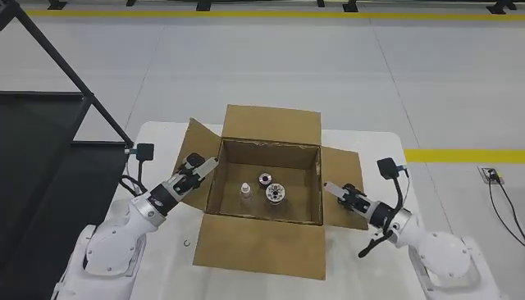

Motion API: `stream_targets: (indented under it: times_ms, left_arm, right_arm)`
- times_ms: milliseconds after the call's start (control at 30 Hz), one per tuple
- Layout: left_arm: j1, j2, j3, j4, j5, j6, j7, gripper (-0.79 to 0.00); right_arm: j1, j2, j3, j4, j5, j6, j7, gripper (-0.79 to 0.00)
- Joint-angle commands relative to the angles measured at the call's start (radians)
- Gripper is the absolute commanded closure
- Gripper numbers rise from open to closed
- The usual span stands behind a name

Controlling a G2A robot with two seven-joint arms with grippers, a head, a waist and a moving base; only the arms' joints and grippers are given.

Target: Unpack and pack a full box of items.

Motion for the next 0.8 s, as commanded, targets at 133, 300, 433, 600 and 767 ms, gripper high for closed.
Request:
stream_targets:
  times_ms: [133,300,433,600,767]
  left_arm:
    - [0.017,0.003,-0.002,0.013,-0.013,-0.003,0.014,-0.785]
    - [0.022,0.006,0.002,0.023,-0.018,-0.004,0.024,-0.785]
    - [0.026,0.007,0.003,0.029,-0.016,0.006,0.035,-0.785]
    - [0.031,0.01,0.001,0.045,-0.014,0.019,0.047,-0.785]
    - [0.025,0.011,0.008,0.079,-0.021,0.022,0.059,-0.785]
  right_arm:
    - [0.04,0.003,-0.027,0.044,-0.011,0.011,0.028,-0.785]
    - [0.065,0.005,-0.042,0.073,-0.011,0.019,0.039,-0.785]
    - [0.072,0.007,-0.048,0.081,-0.009,0.022,0.041,-0.785]
    - [0.076,0.01,-0.052,0.085,-0.009,0.026,0.04,-0.785]
    - [0.079,0.012,-0.064,0.092,-0.012,0.026,0.044,-0.785]
